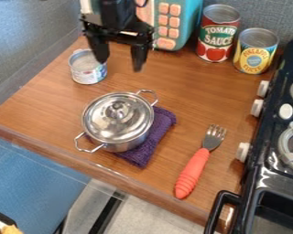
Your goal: Take the silver lid off the silver pot and put it on the left side of the silver pot
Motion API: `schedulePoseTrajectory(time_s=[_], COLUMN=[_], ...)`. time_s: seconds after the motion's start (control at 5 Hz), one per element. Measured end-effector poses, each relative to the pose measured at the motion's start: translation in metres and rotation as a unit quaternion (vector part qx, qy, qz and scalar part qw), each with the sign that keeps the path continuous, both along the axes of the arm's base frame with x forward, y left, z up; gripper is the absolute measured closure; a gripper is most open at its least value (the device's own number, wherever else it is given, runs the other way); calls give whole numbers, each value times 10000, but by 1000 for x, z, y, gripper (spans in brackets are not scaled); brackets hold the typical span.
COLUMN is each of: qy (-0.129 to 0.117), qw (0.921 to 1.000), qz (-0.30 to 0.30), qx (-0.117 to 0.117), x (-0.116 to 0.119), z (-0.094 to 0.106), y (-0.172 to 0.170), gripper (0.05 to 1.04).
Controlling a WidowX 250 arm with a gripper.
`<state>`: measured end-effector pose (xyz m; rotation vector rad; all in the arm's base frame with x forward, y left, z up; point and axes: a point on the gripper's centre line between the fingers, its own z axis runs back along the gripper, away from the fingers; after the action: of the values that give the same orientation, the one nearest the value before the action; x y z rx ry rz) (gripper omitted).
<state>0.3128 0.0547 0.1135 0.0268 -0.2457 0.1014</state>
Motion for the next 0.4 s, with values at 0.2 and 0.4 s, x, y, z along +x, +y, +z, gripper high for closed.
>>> schedulePoseTrajectory(time_s=[0.2, 0.4], qy=[115, 220], qw=[9995, 9990], qz=[-277, -359], qx=[-107, -113], x=[-34, -45], z=[-6, -16], y=[-11, -13], gripper=[85, 85])
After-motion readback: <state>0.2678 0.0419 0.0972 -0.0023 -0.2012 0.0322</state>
